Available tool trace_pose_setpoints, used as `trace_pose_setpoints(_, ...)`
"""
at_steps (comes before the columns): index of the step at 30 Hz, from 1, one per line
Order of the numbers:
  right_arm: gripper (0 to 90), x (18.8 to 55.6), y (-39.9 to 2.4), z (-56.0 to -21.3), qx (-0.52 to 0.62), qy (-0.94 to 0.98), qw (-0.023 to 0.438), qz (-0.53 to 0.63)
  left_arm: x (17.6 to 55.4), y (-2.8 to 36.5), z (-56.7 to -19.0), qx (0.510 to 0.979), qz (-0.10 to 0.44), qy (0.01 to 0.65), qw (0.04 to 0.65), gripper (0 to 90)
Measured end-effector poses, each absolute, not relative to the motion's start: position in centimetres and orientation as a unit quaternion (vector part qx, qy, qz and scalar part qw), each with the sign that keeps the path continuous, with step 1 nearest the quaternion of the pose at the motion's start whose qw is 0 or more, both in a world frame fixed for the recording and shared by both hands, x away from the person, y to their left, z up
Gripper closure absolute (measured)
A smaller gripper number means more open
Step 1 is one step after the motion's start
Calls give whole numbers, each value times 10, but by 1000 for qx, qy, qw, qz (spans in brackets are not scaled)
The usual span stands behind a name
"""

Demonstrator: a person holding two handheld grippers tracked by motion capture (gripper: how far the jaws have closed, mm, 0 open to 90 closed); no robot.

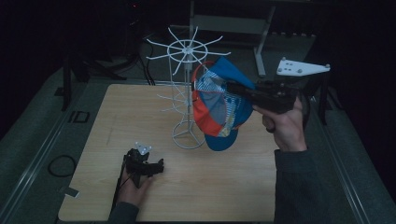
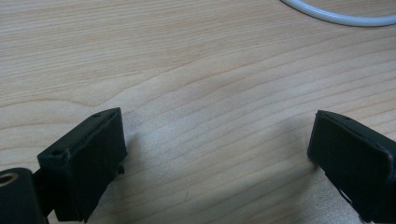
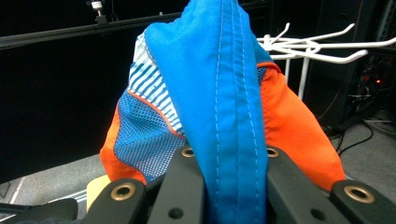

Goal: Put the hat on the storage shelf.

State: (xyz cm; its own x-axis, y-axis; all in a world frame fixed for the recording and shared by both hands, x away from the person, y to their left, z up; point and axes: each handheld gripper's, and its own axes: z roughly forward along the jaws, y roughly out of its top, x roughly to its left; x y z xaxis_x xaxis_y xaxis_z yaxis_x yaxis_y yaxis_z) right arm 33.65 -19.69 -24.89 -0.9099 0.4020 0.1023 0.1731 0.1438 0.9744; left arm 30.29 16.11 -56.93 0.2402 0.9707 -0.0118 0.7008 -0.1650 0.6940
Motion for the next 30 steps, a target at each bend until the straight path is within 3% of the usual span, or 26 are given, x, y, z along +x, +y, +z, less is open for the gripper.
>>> trace_pose_setpoints(13,828,360,-158,-275,215,780,91,581,303,161,-569,729,227,573,298,46)
trace_pose_setpoints(24,420,357,-153,-282,249,792,145,538,303,161,-569,729,226,574,298,46)
trace_pose_setpoints(30,292,352,-151,-287,253,801,181,511,303,161,-569,729,226,574,298,46)
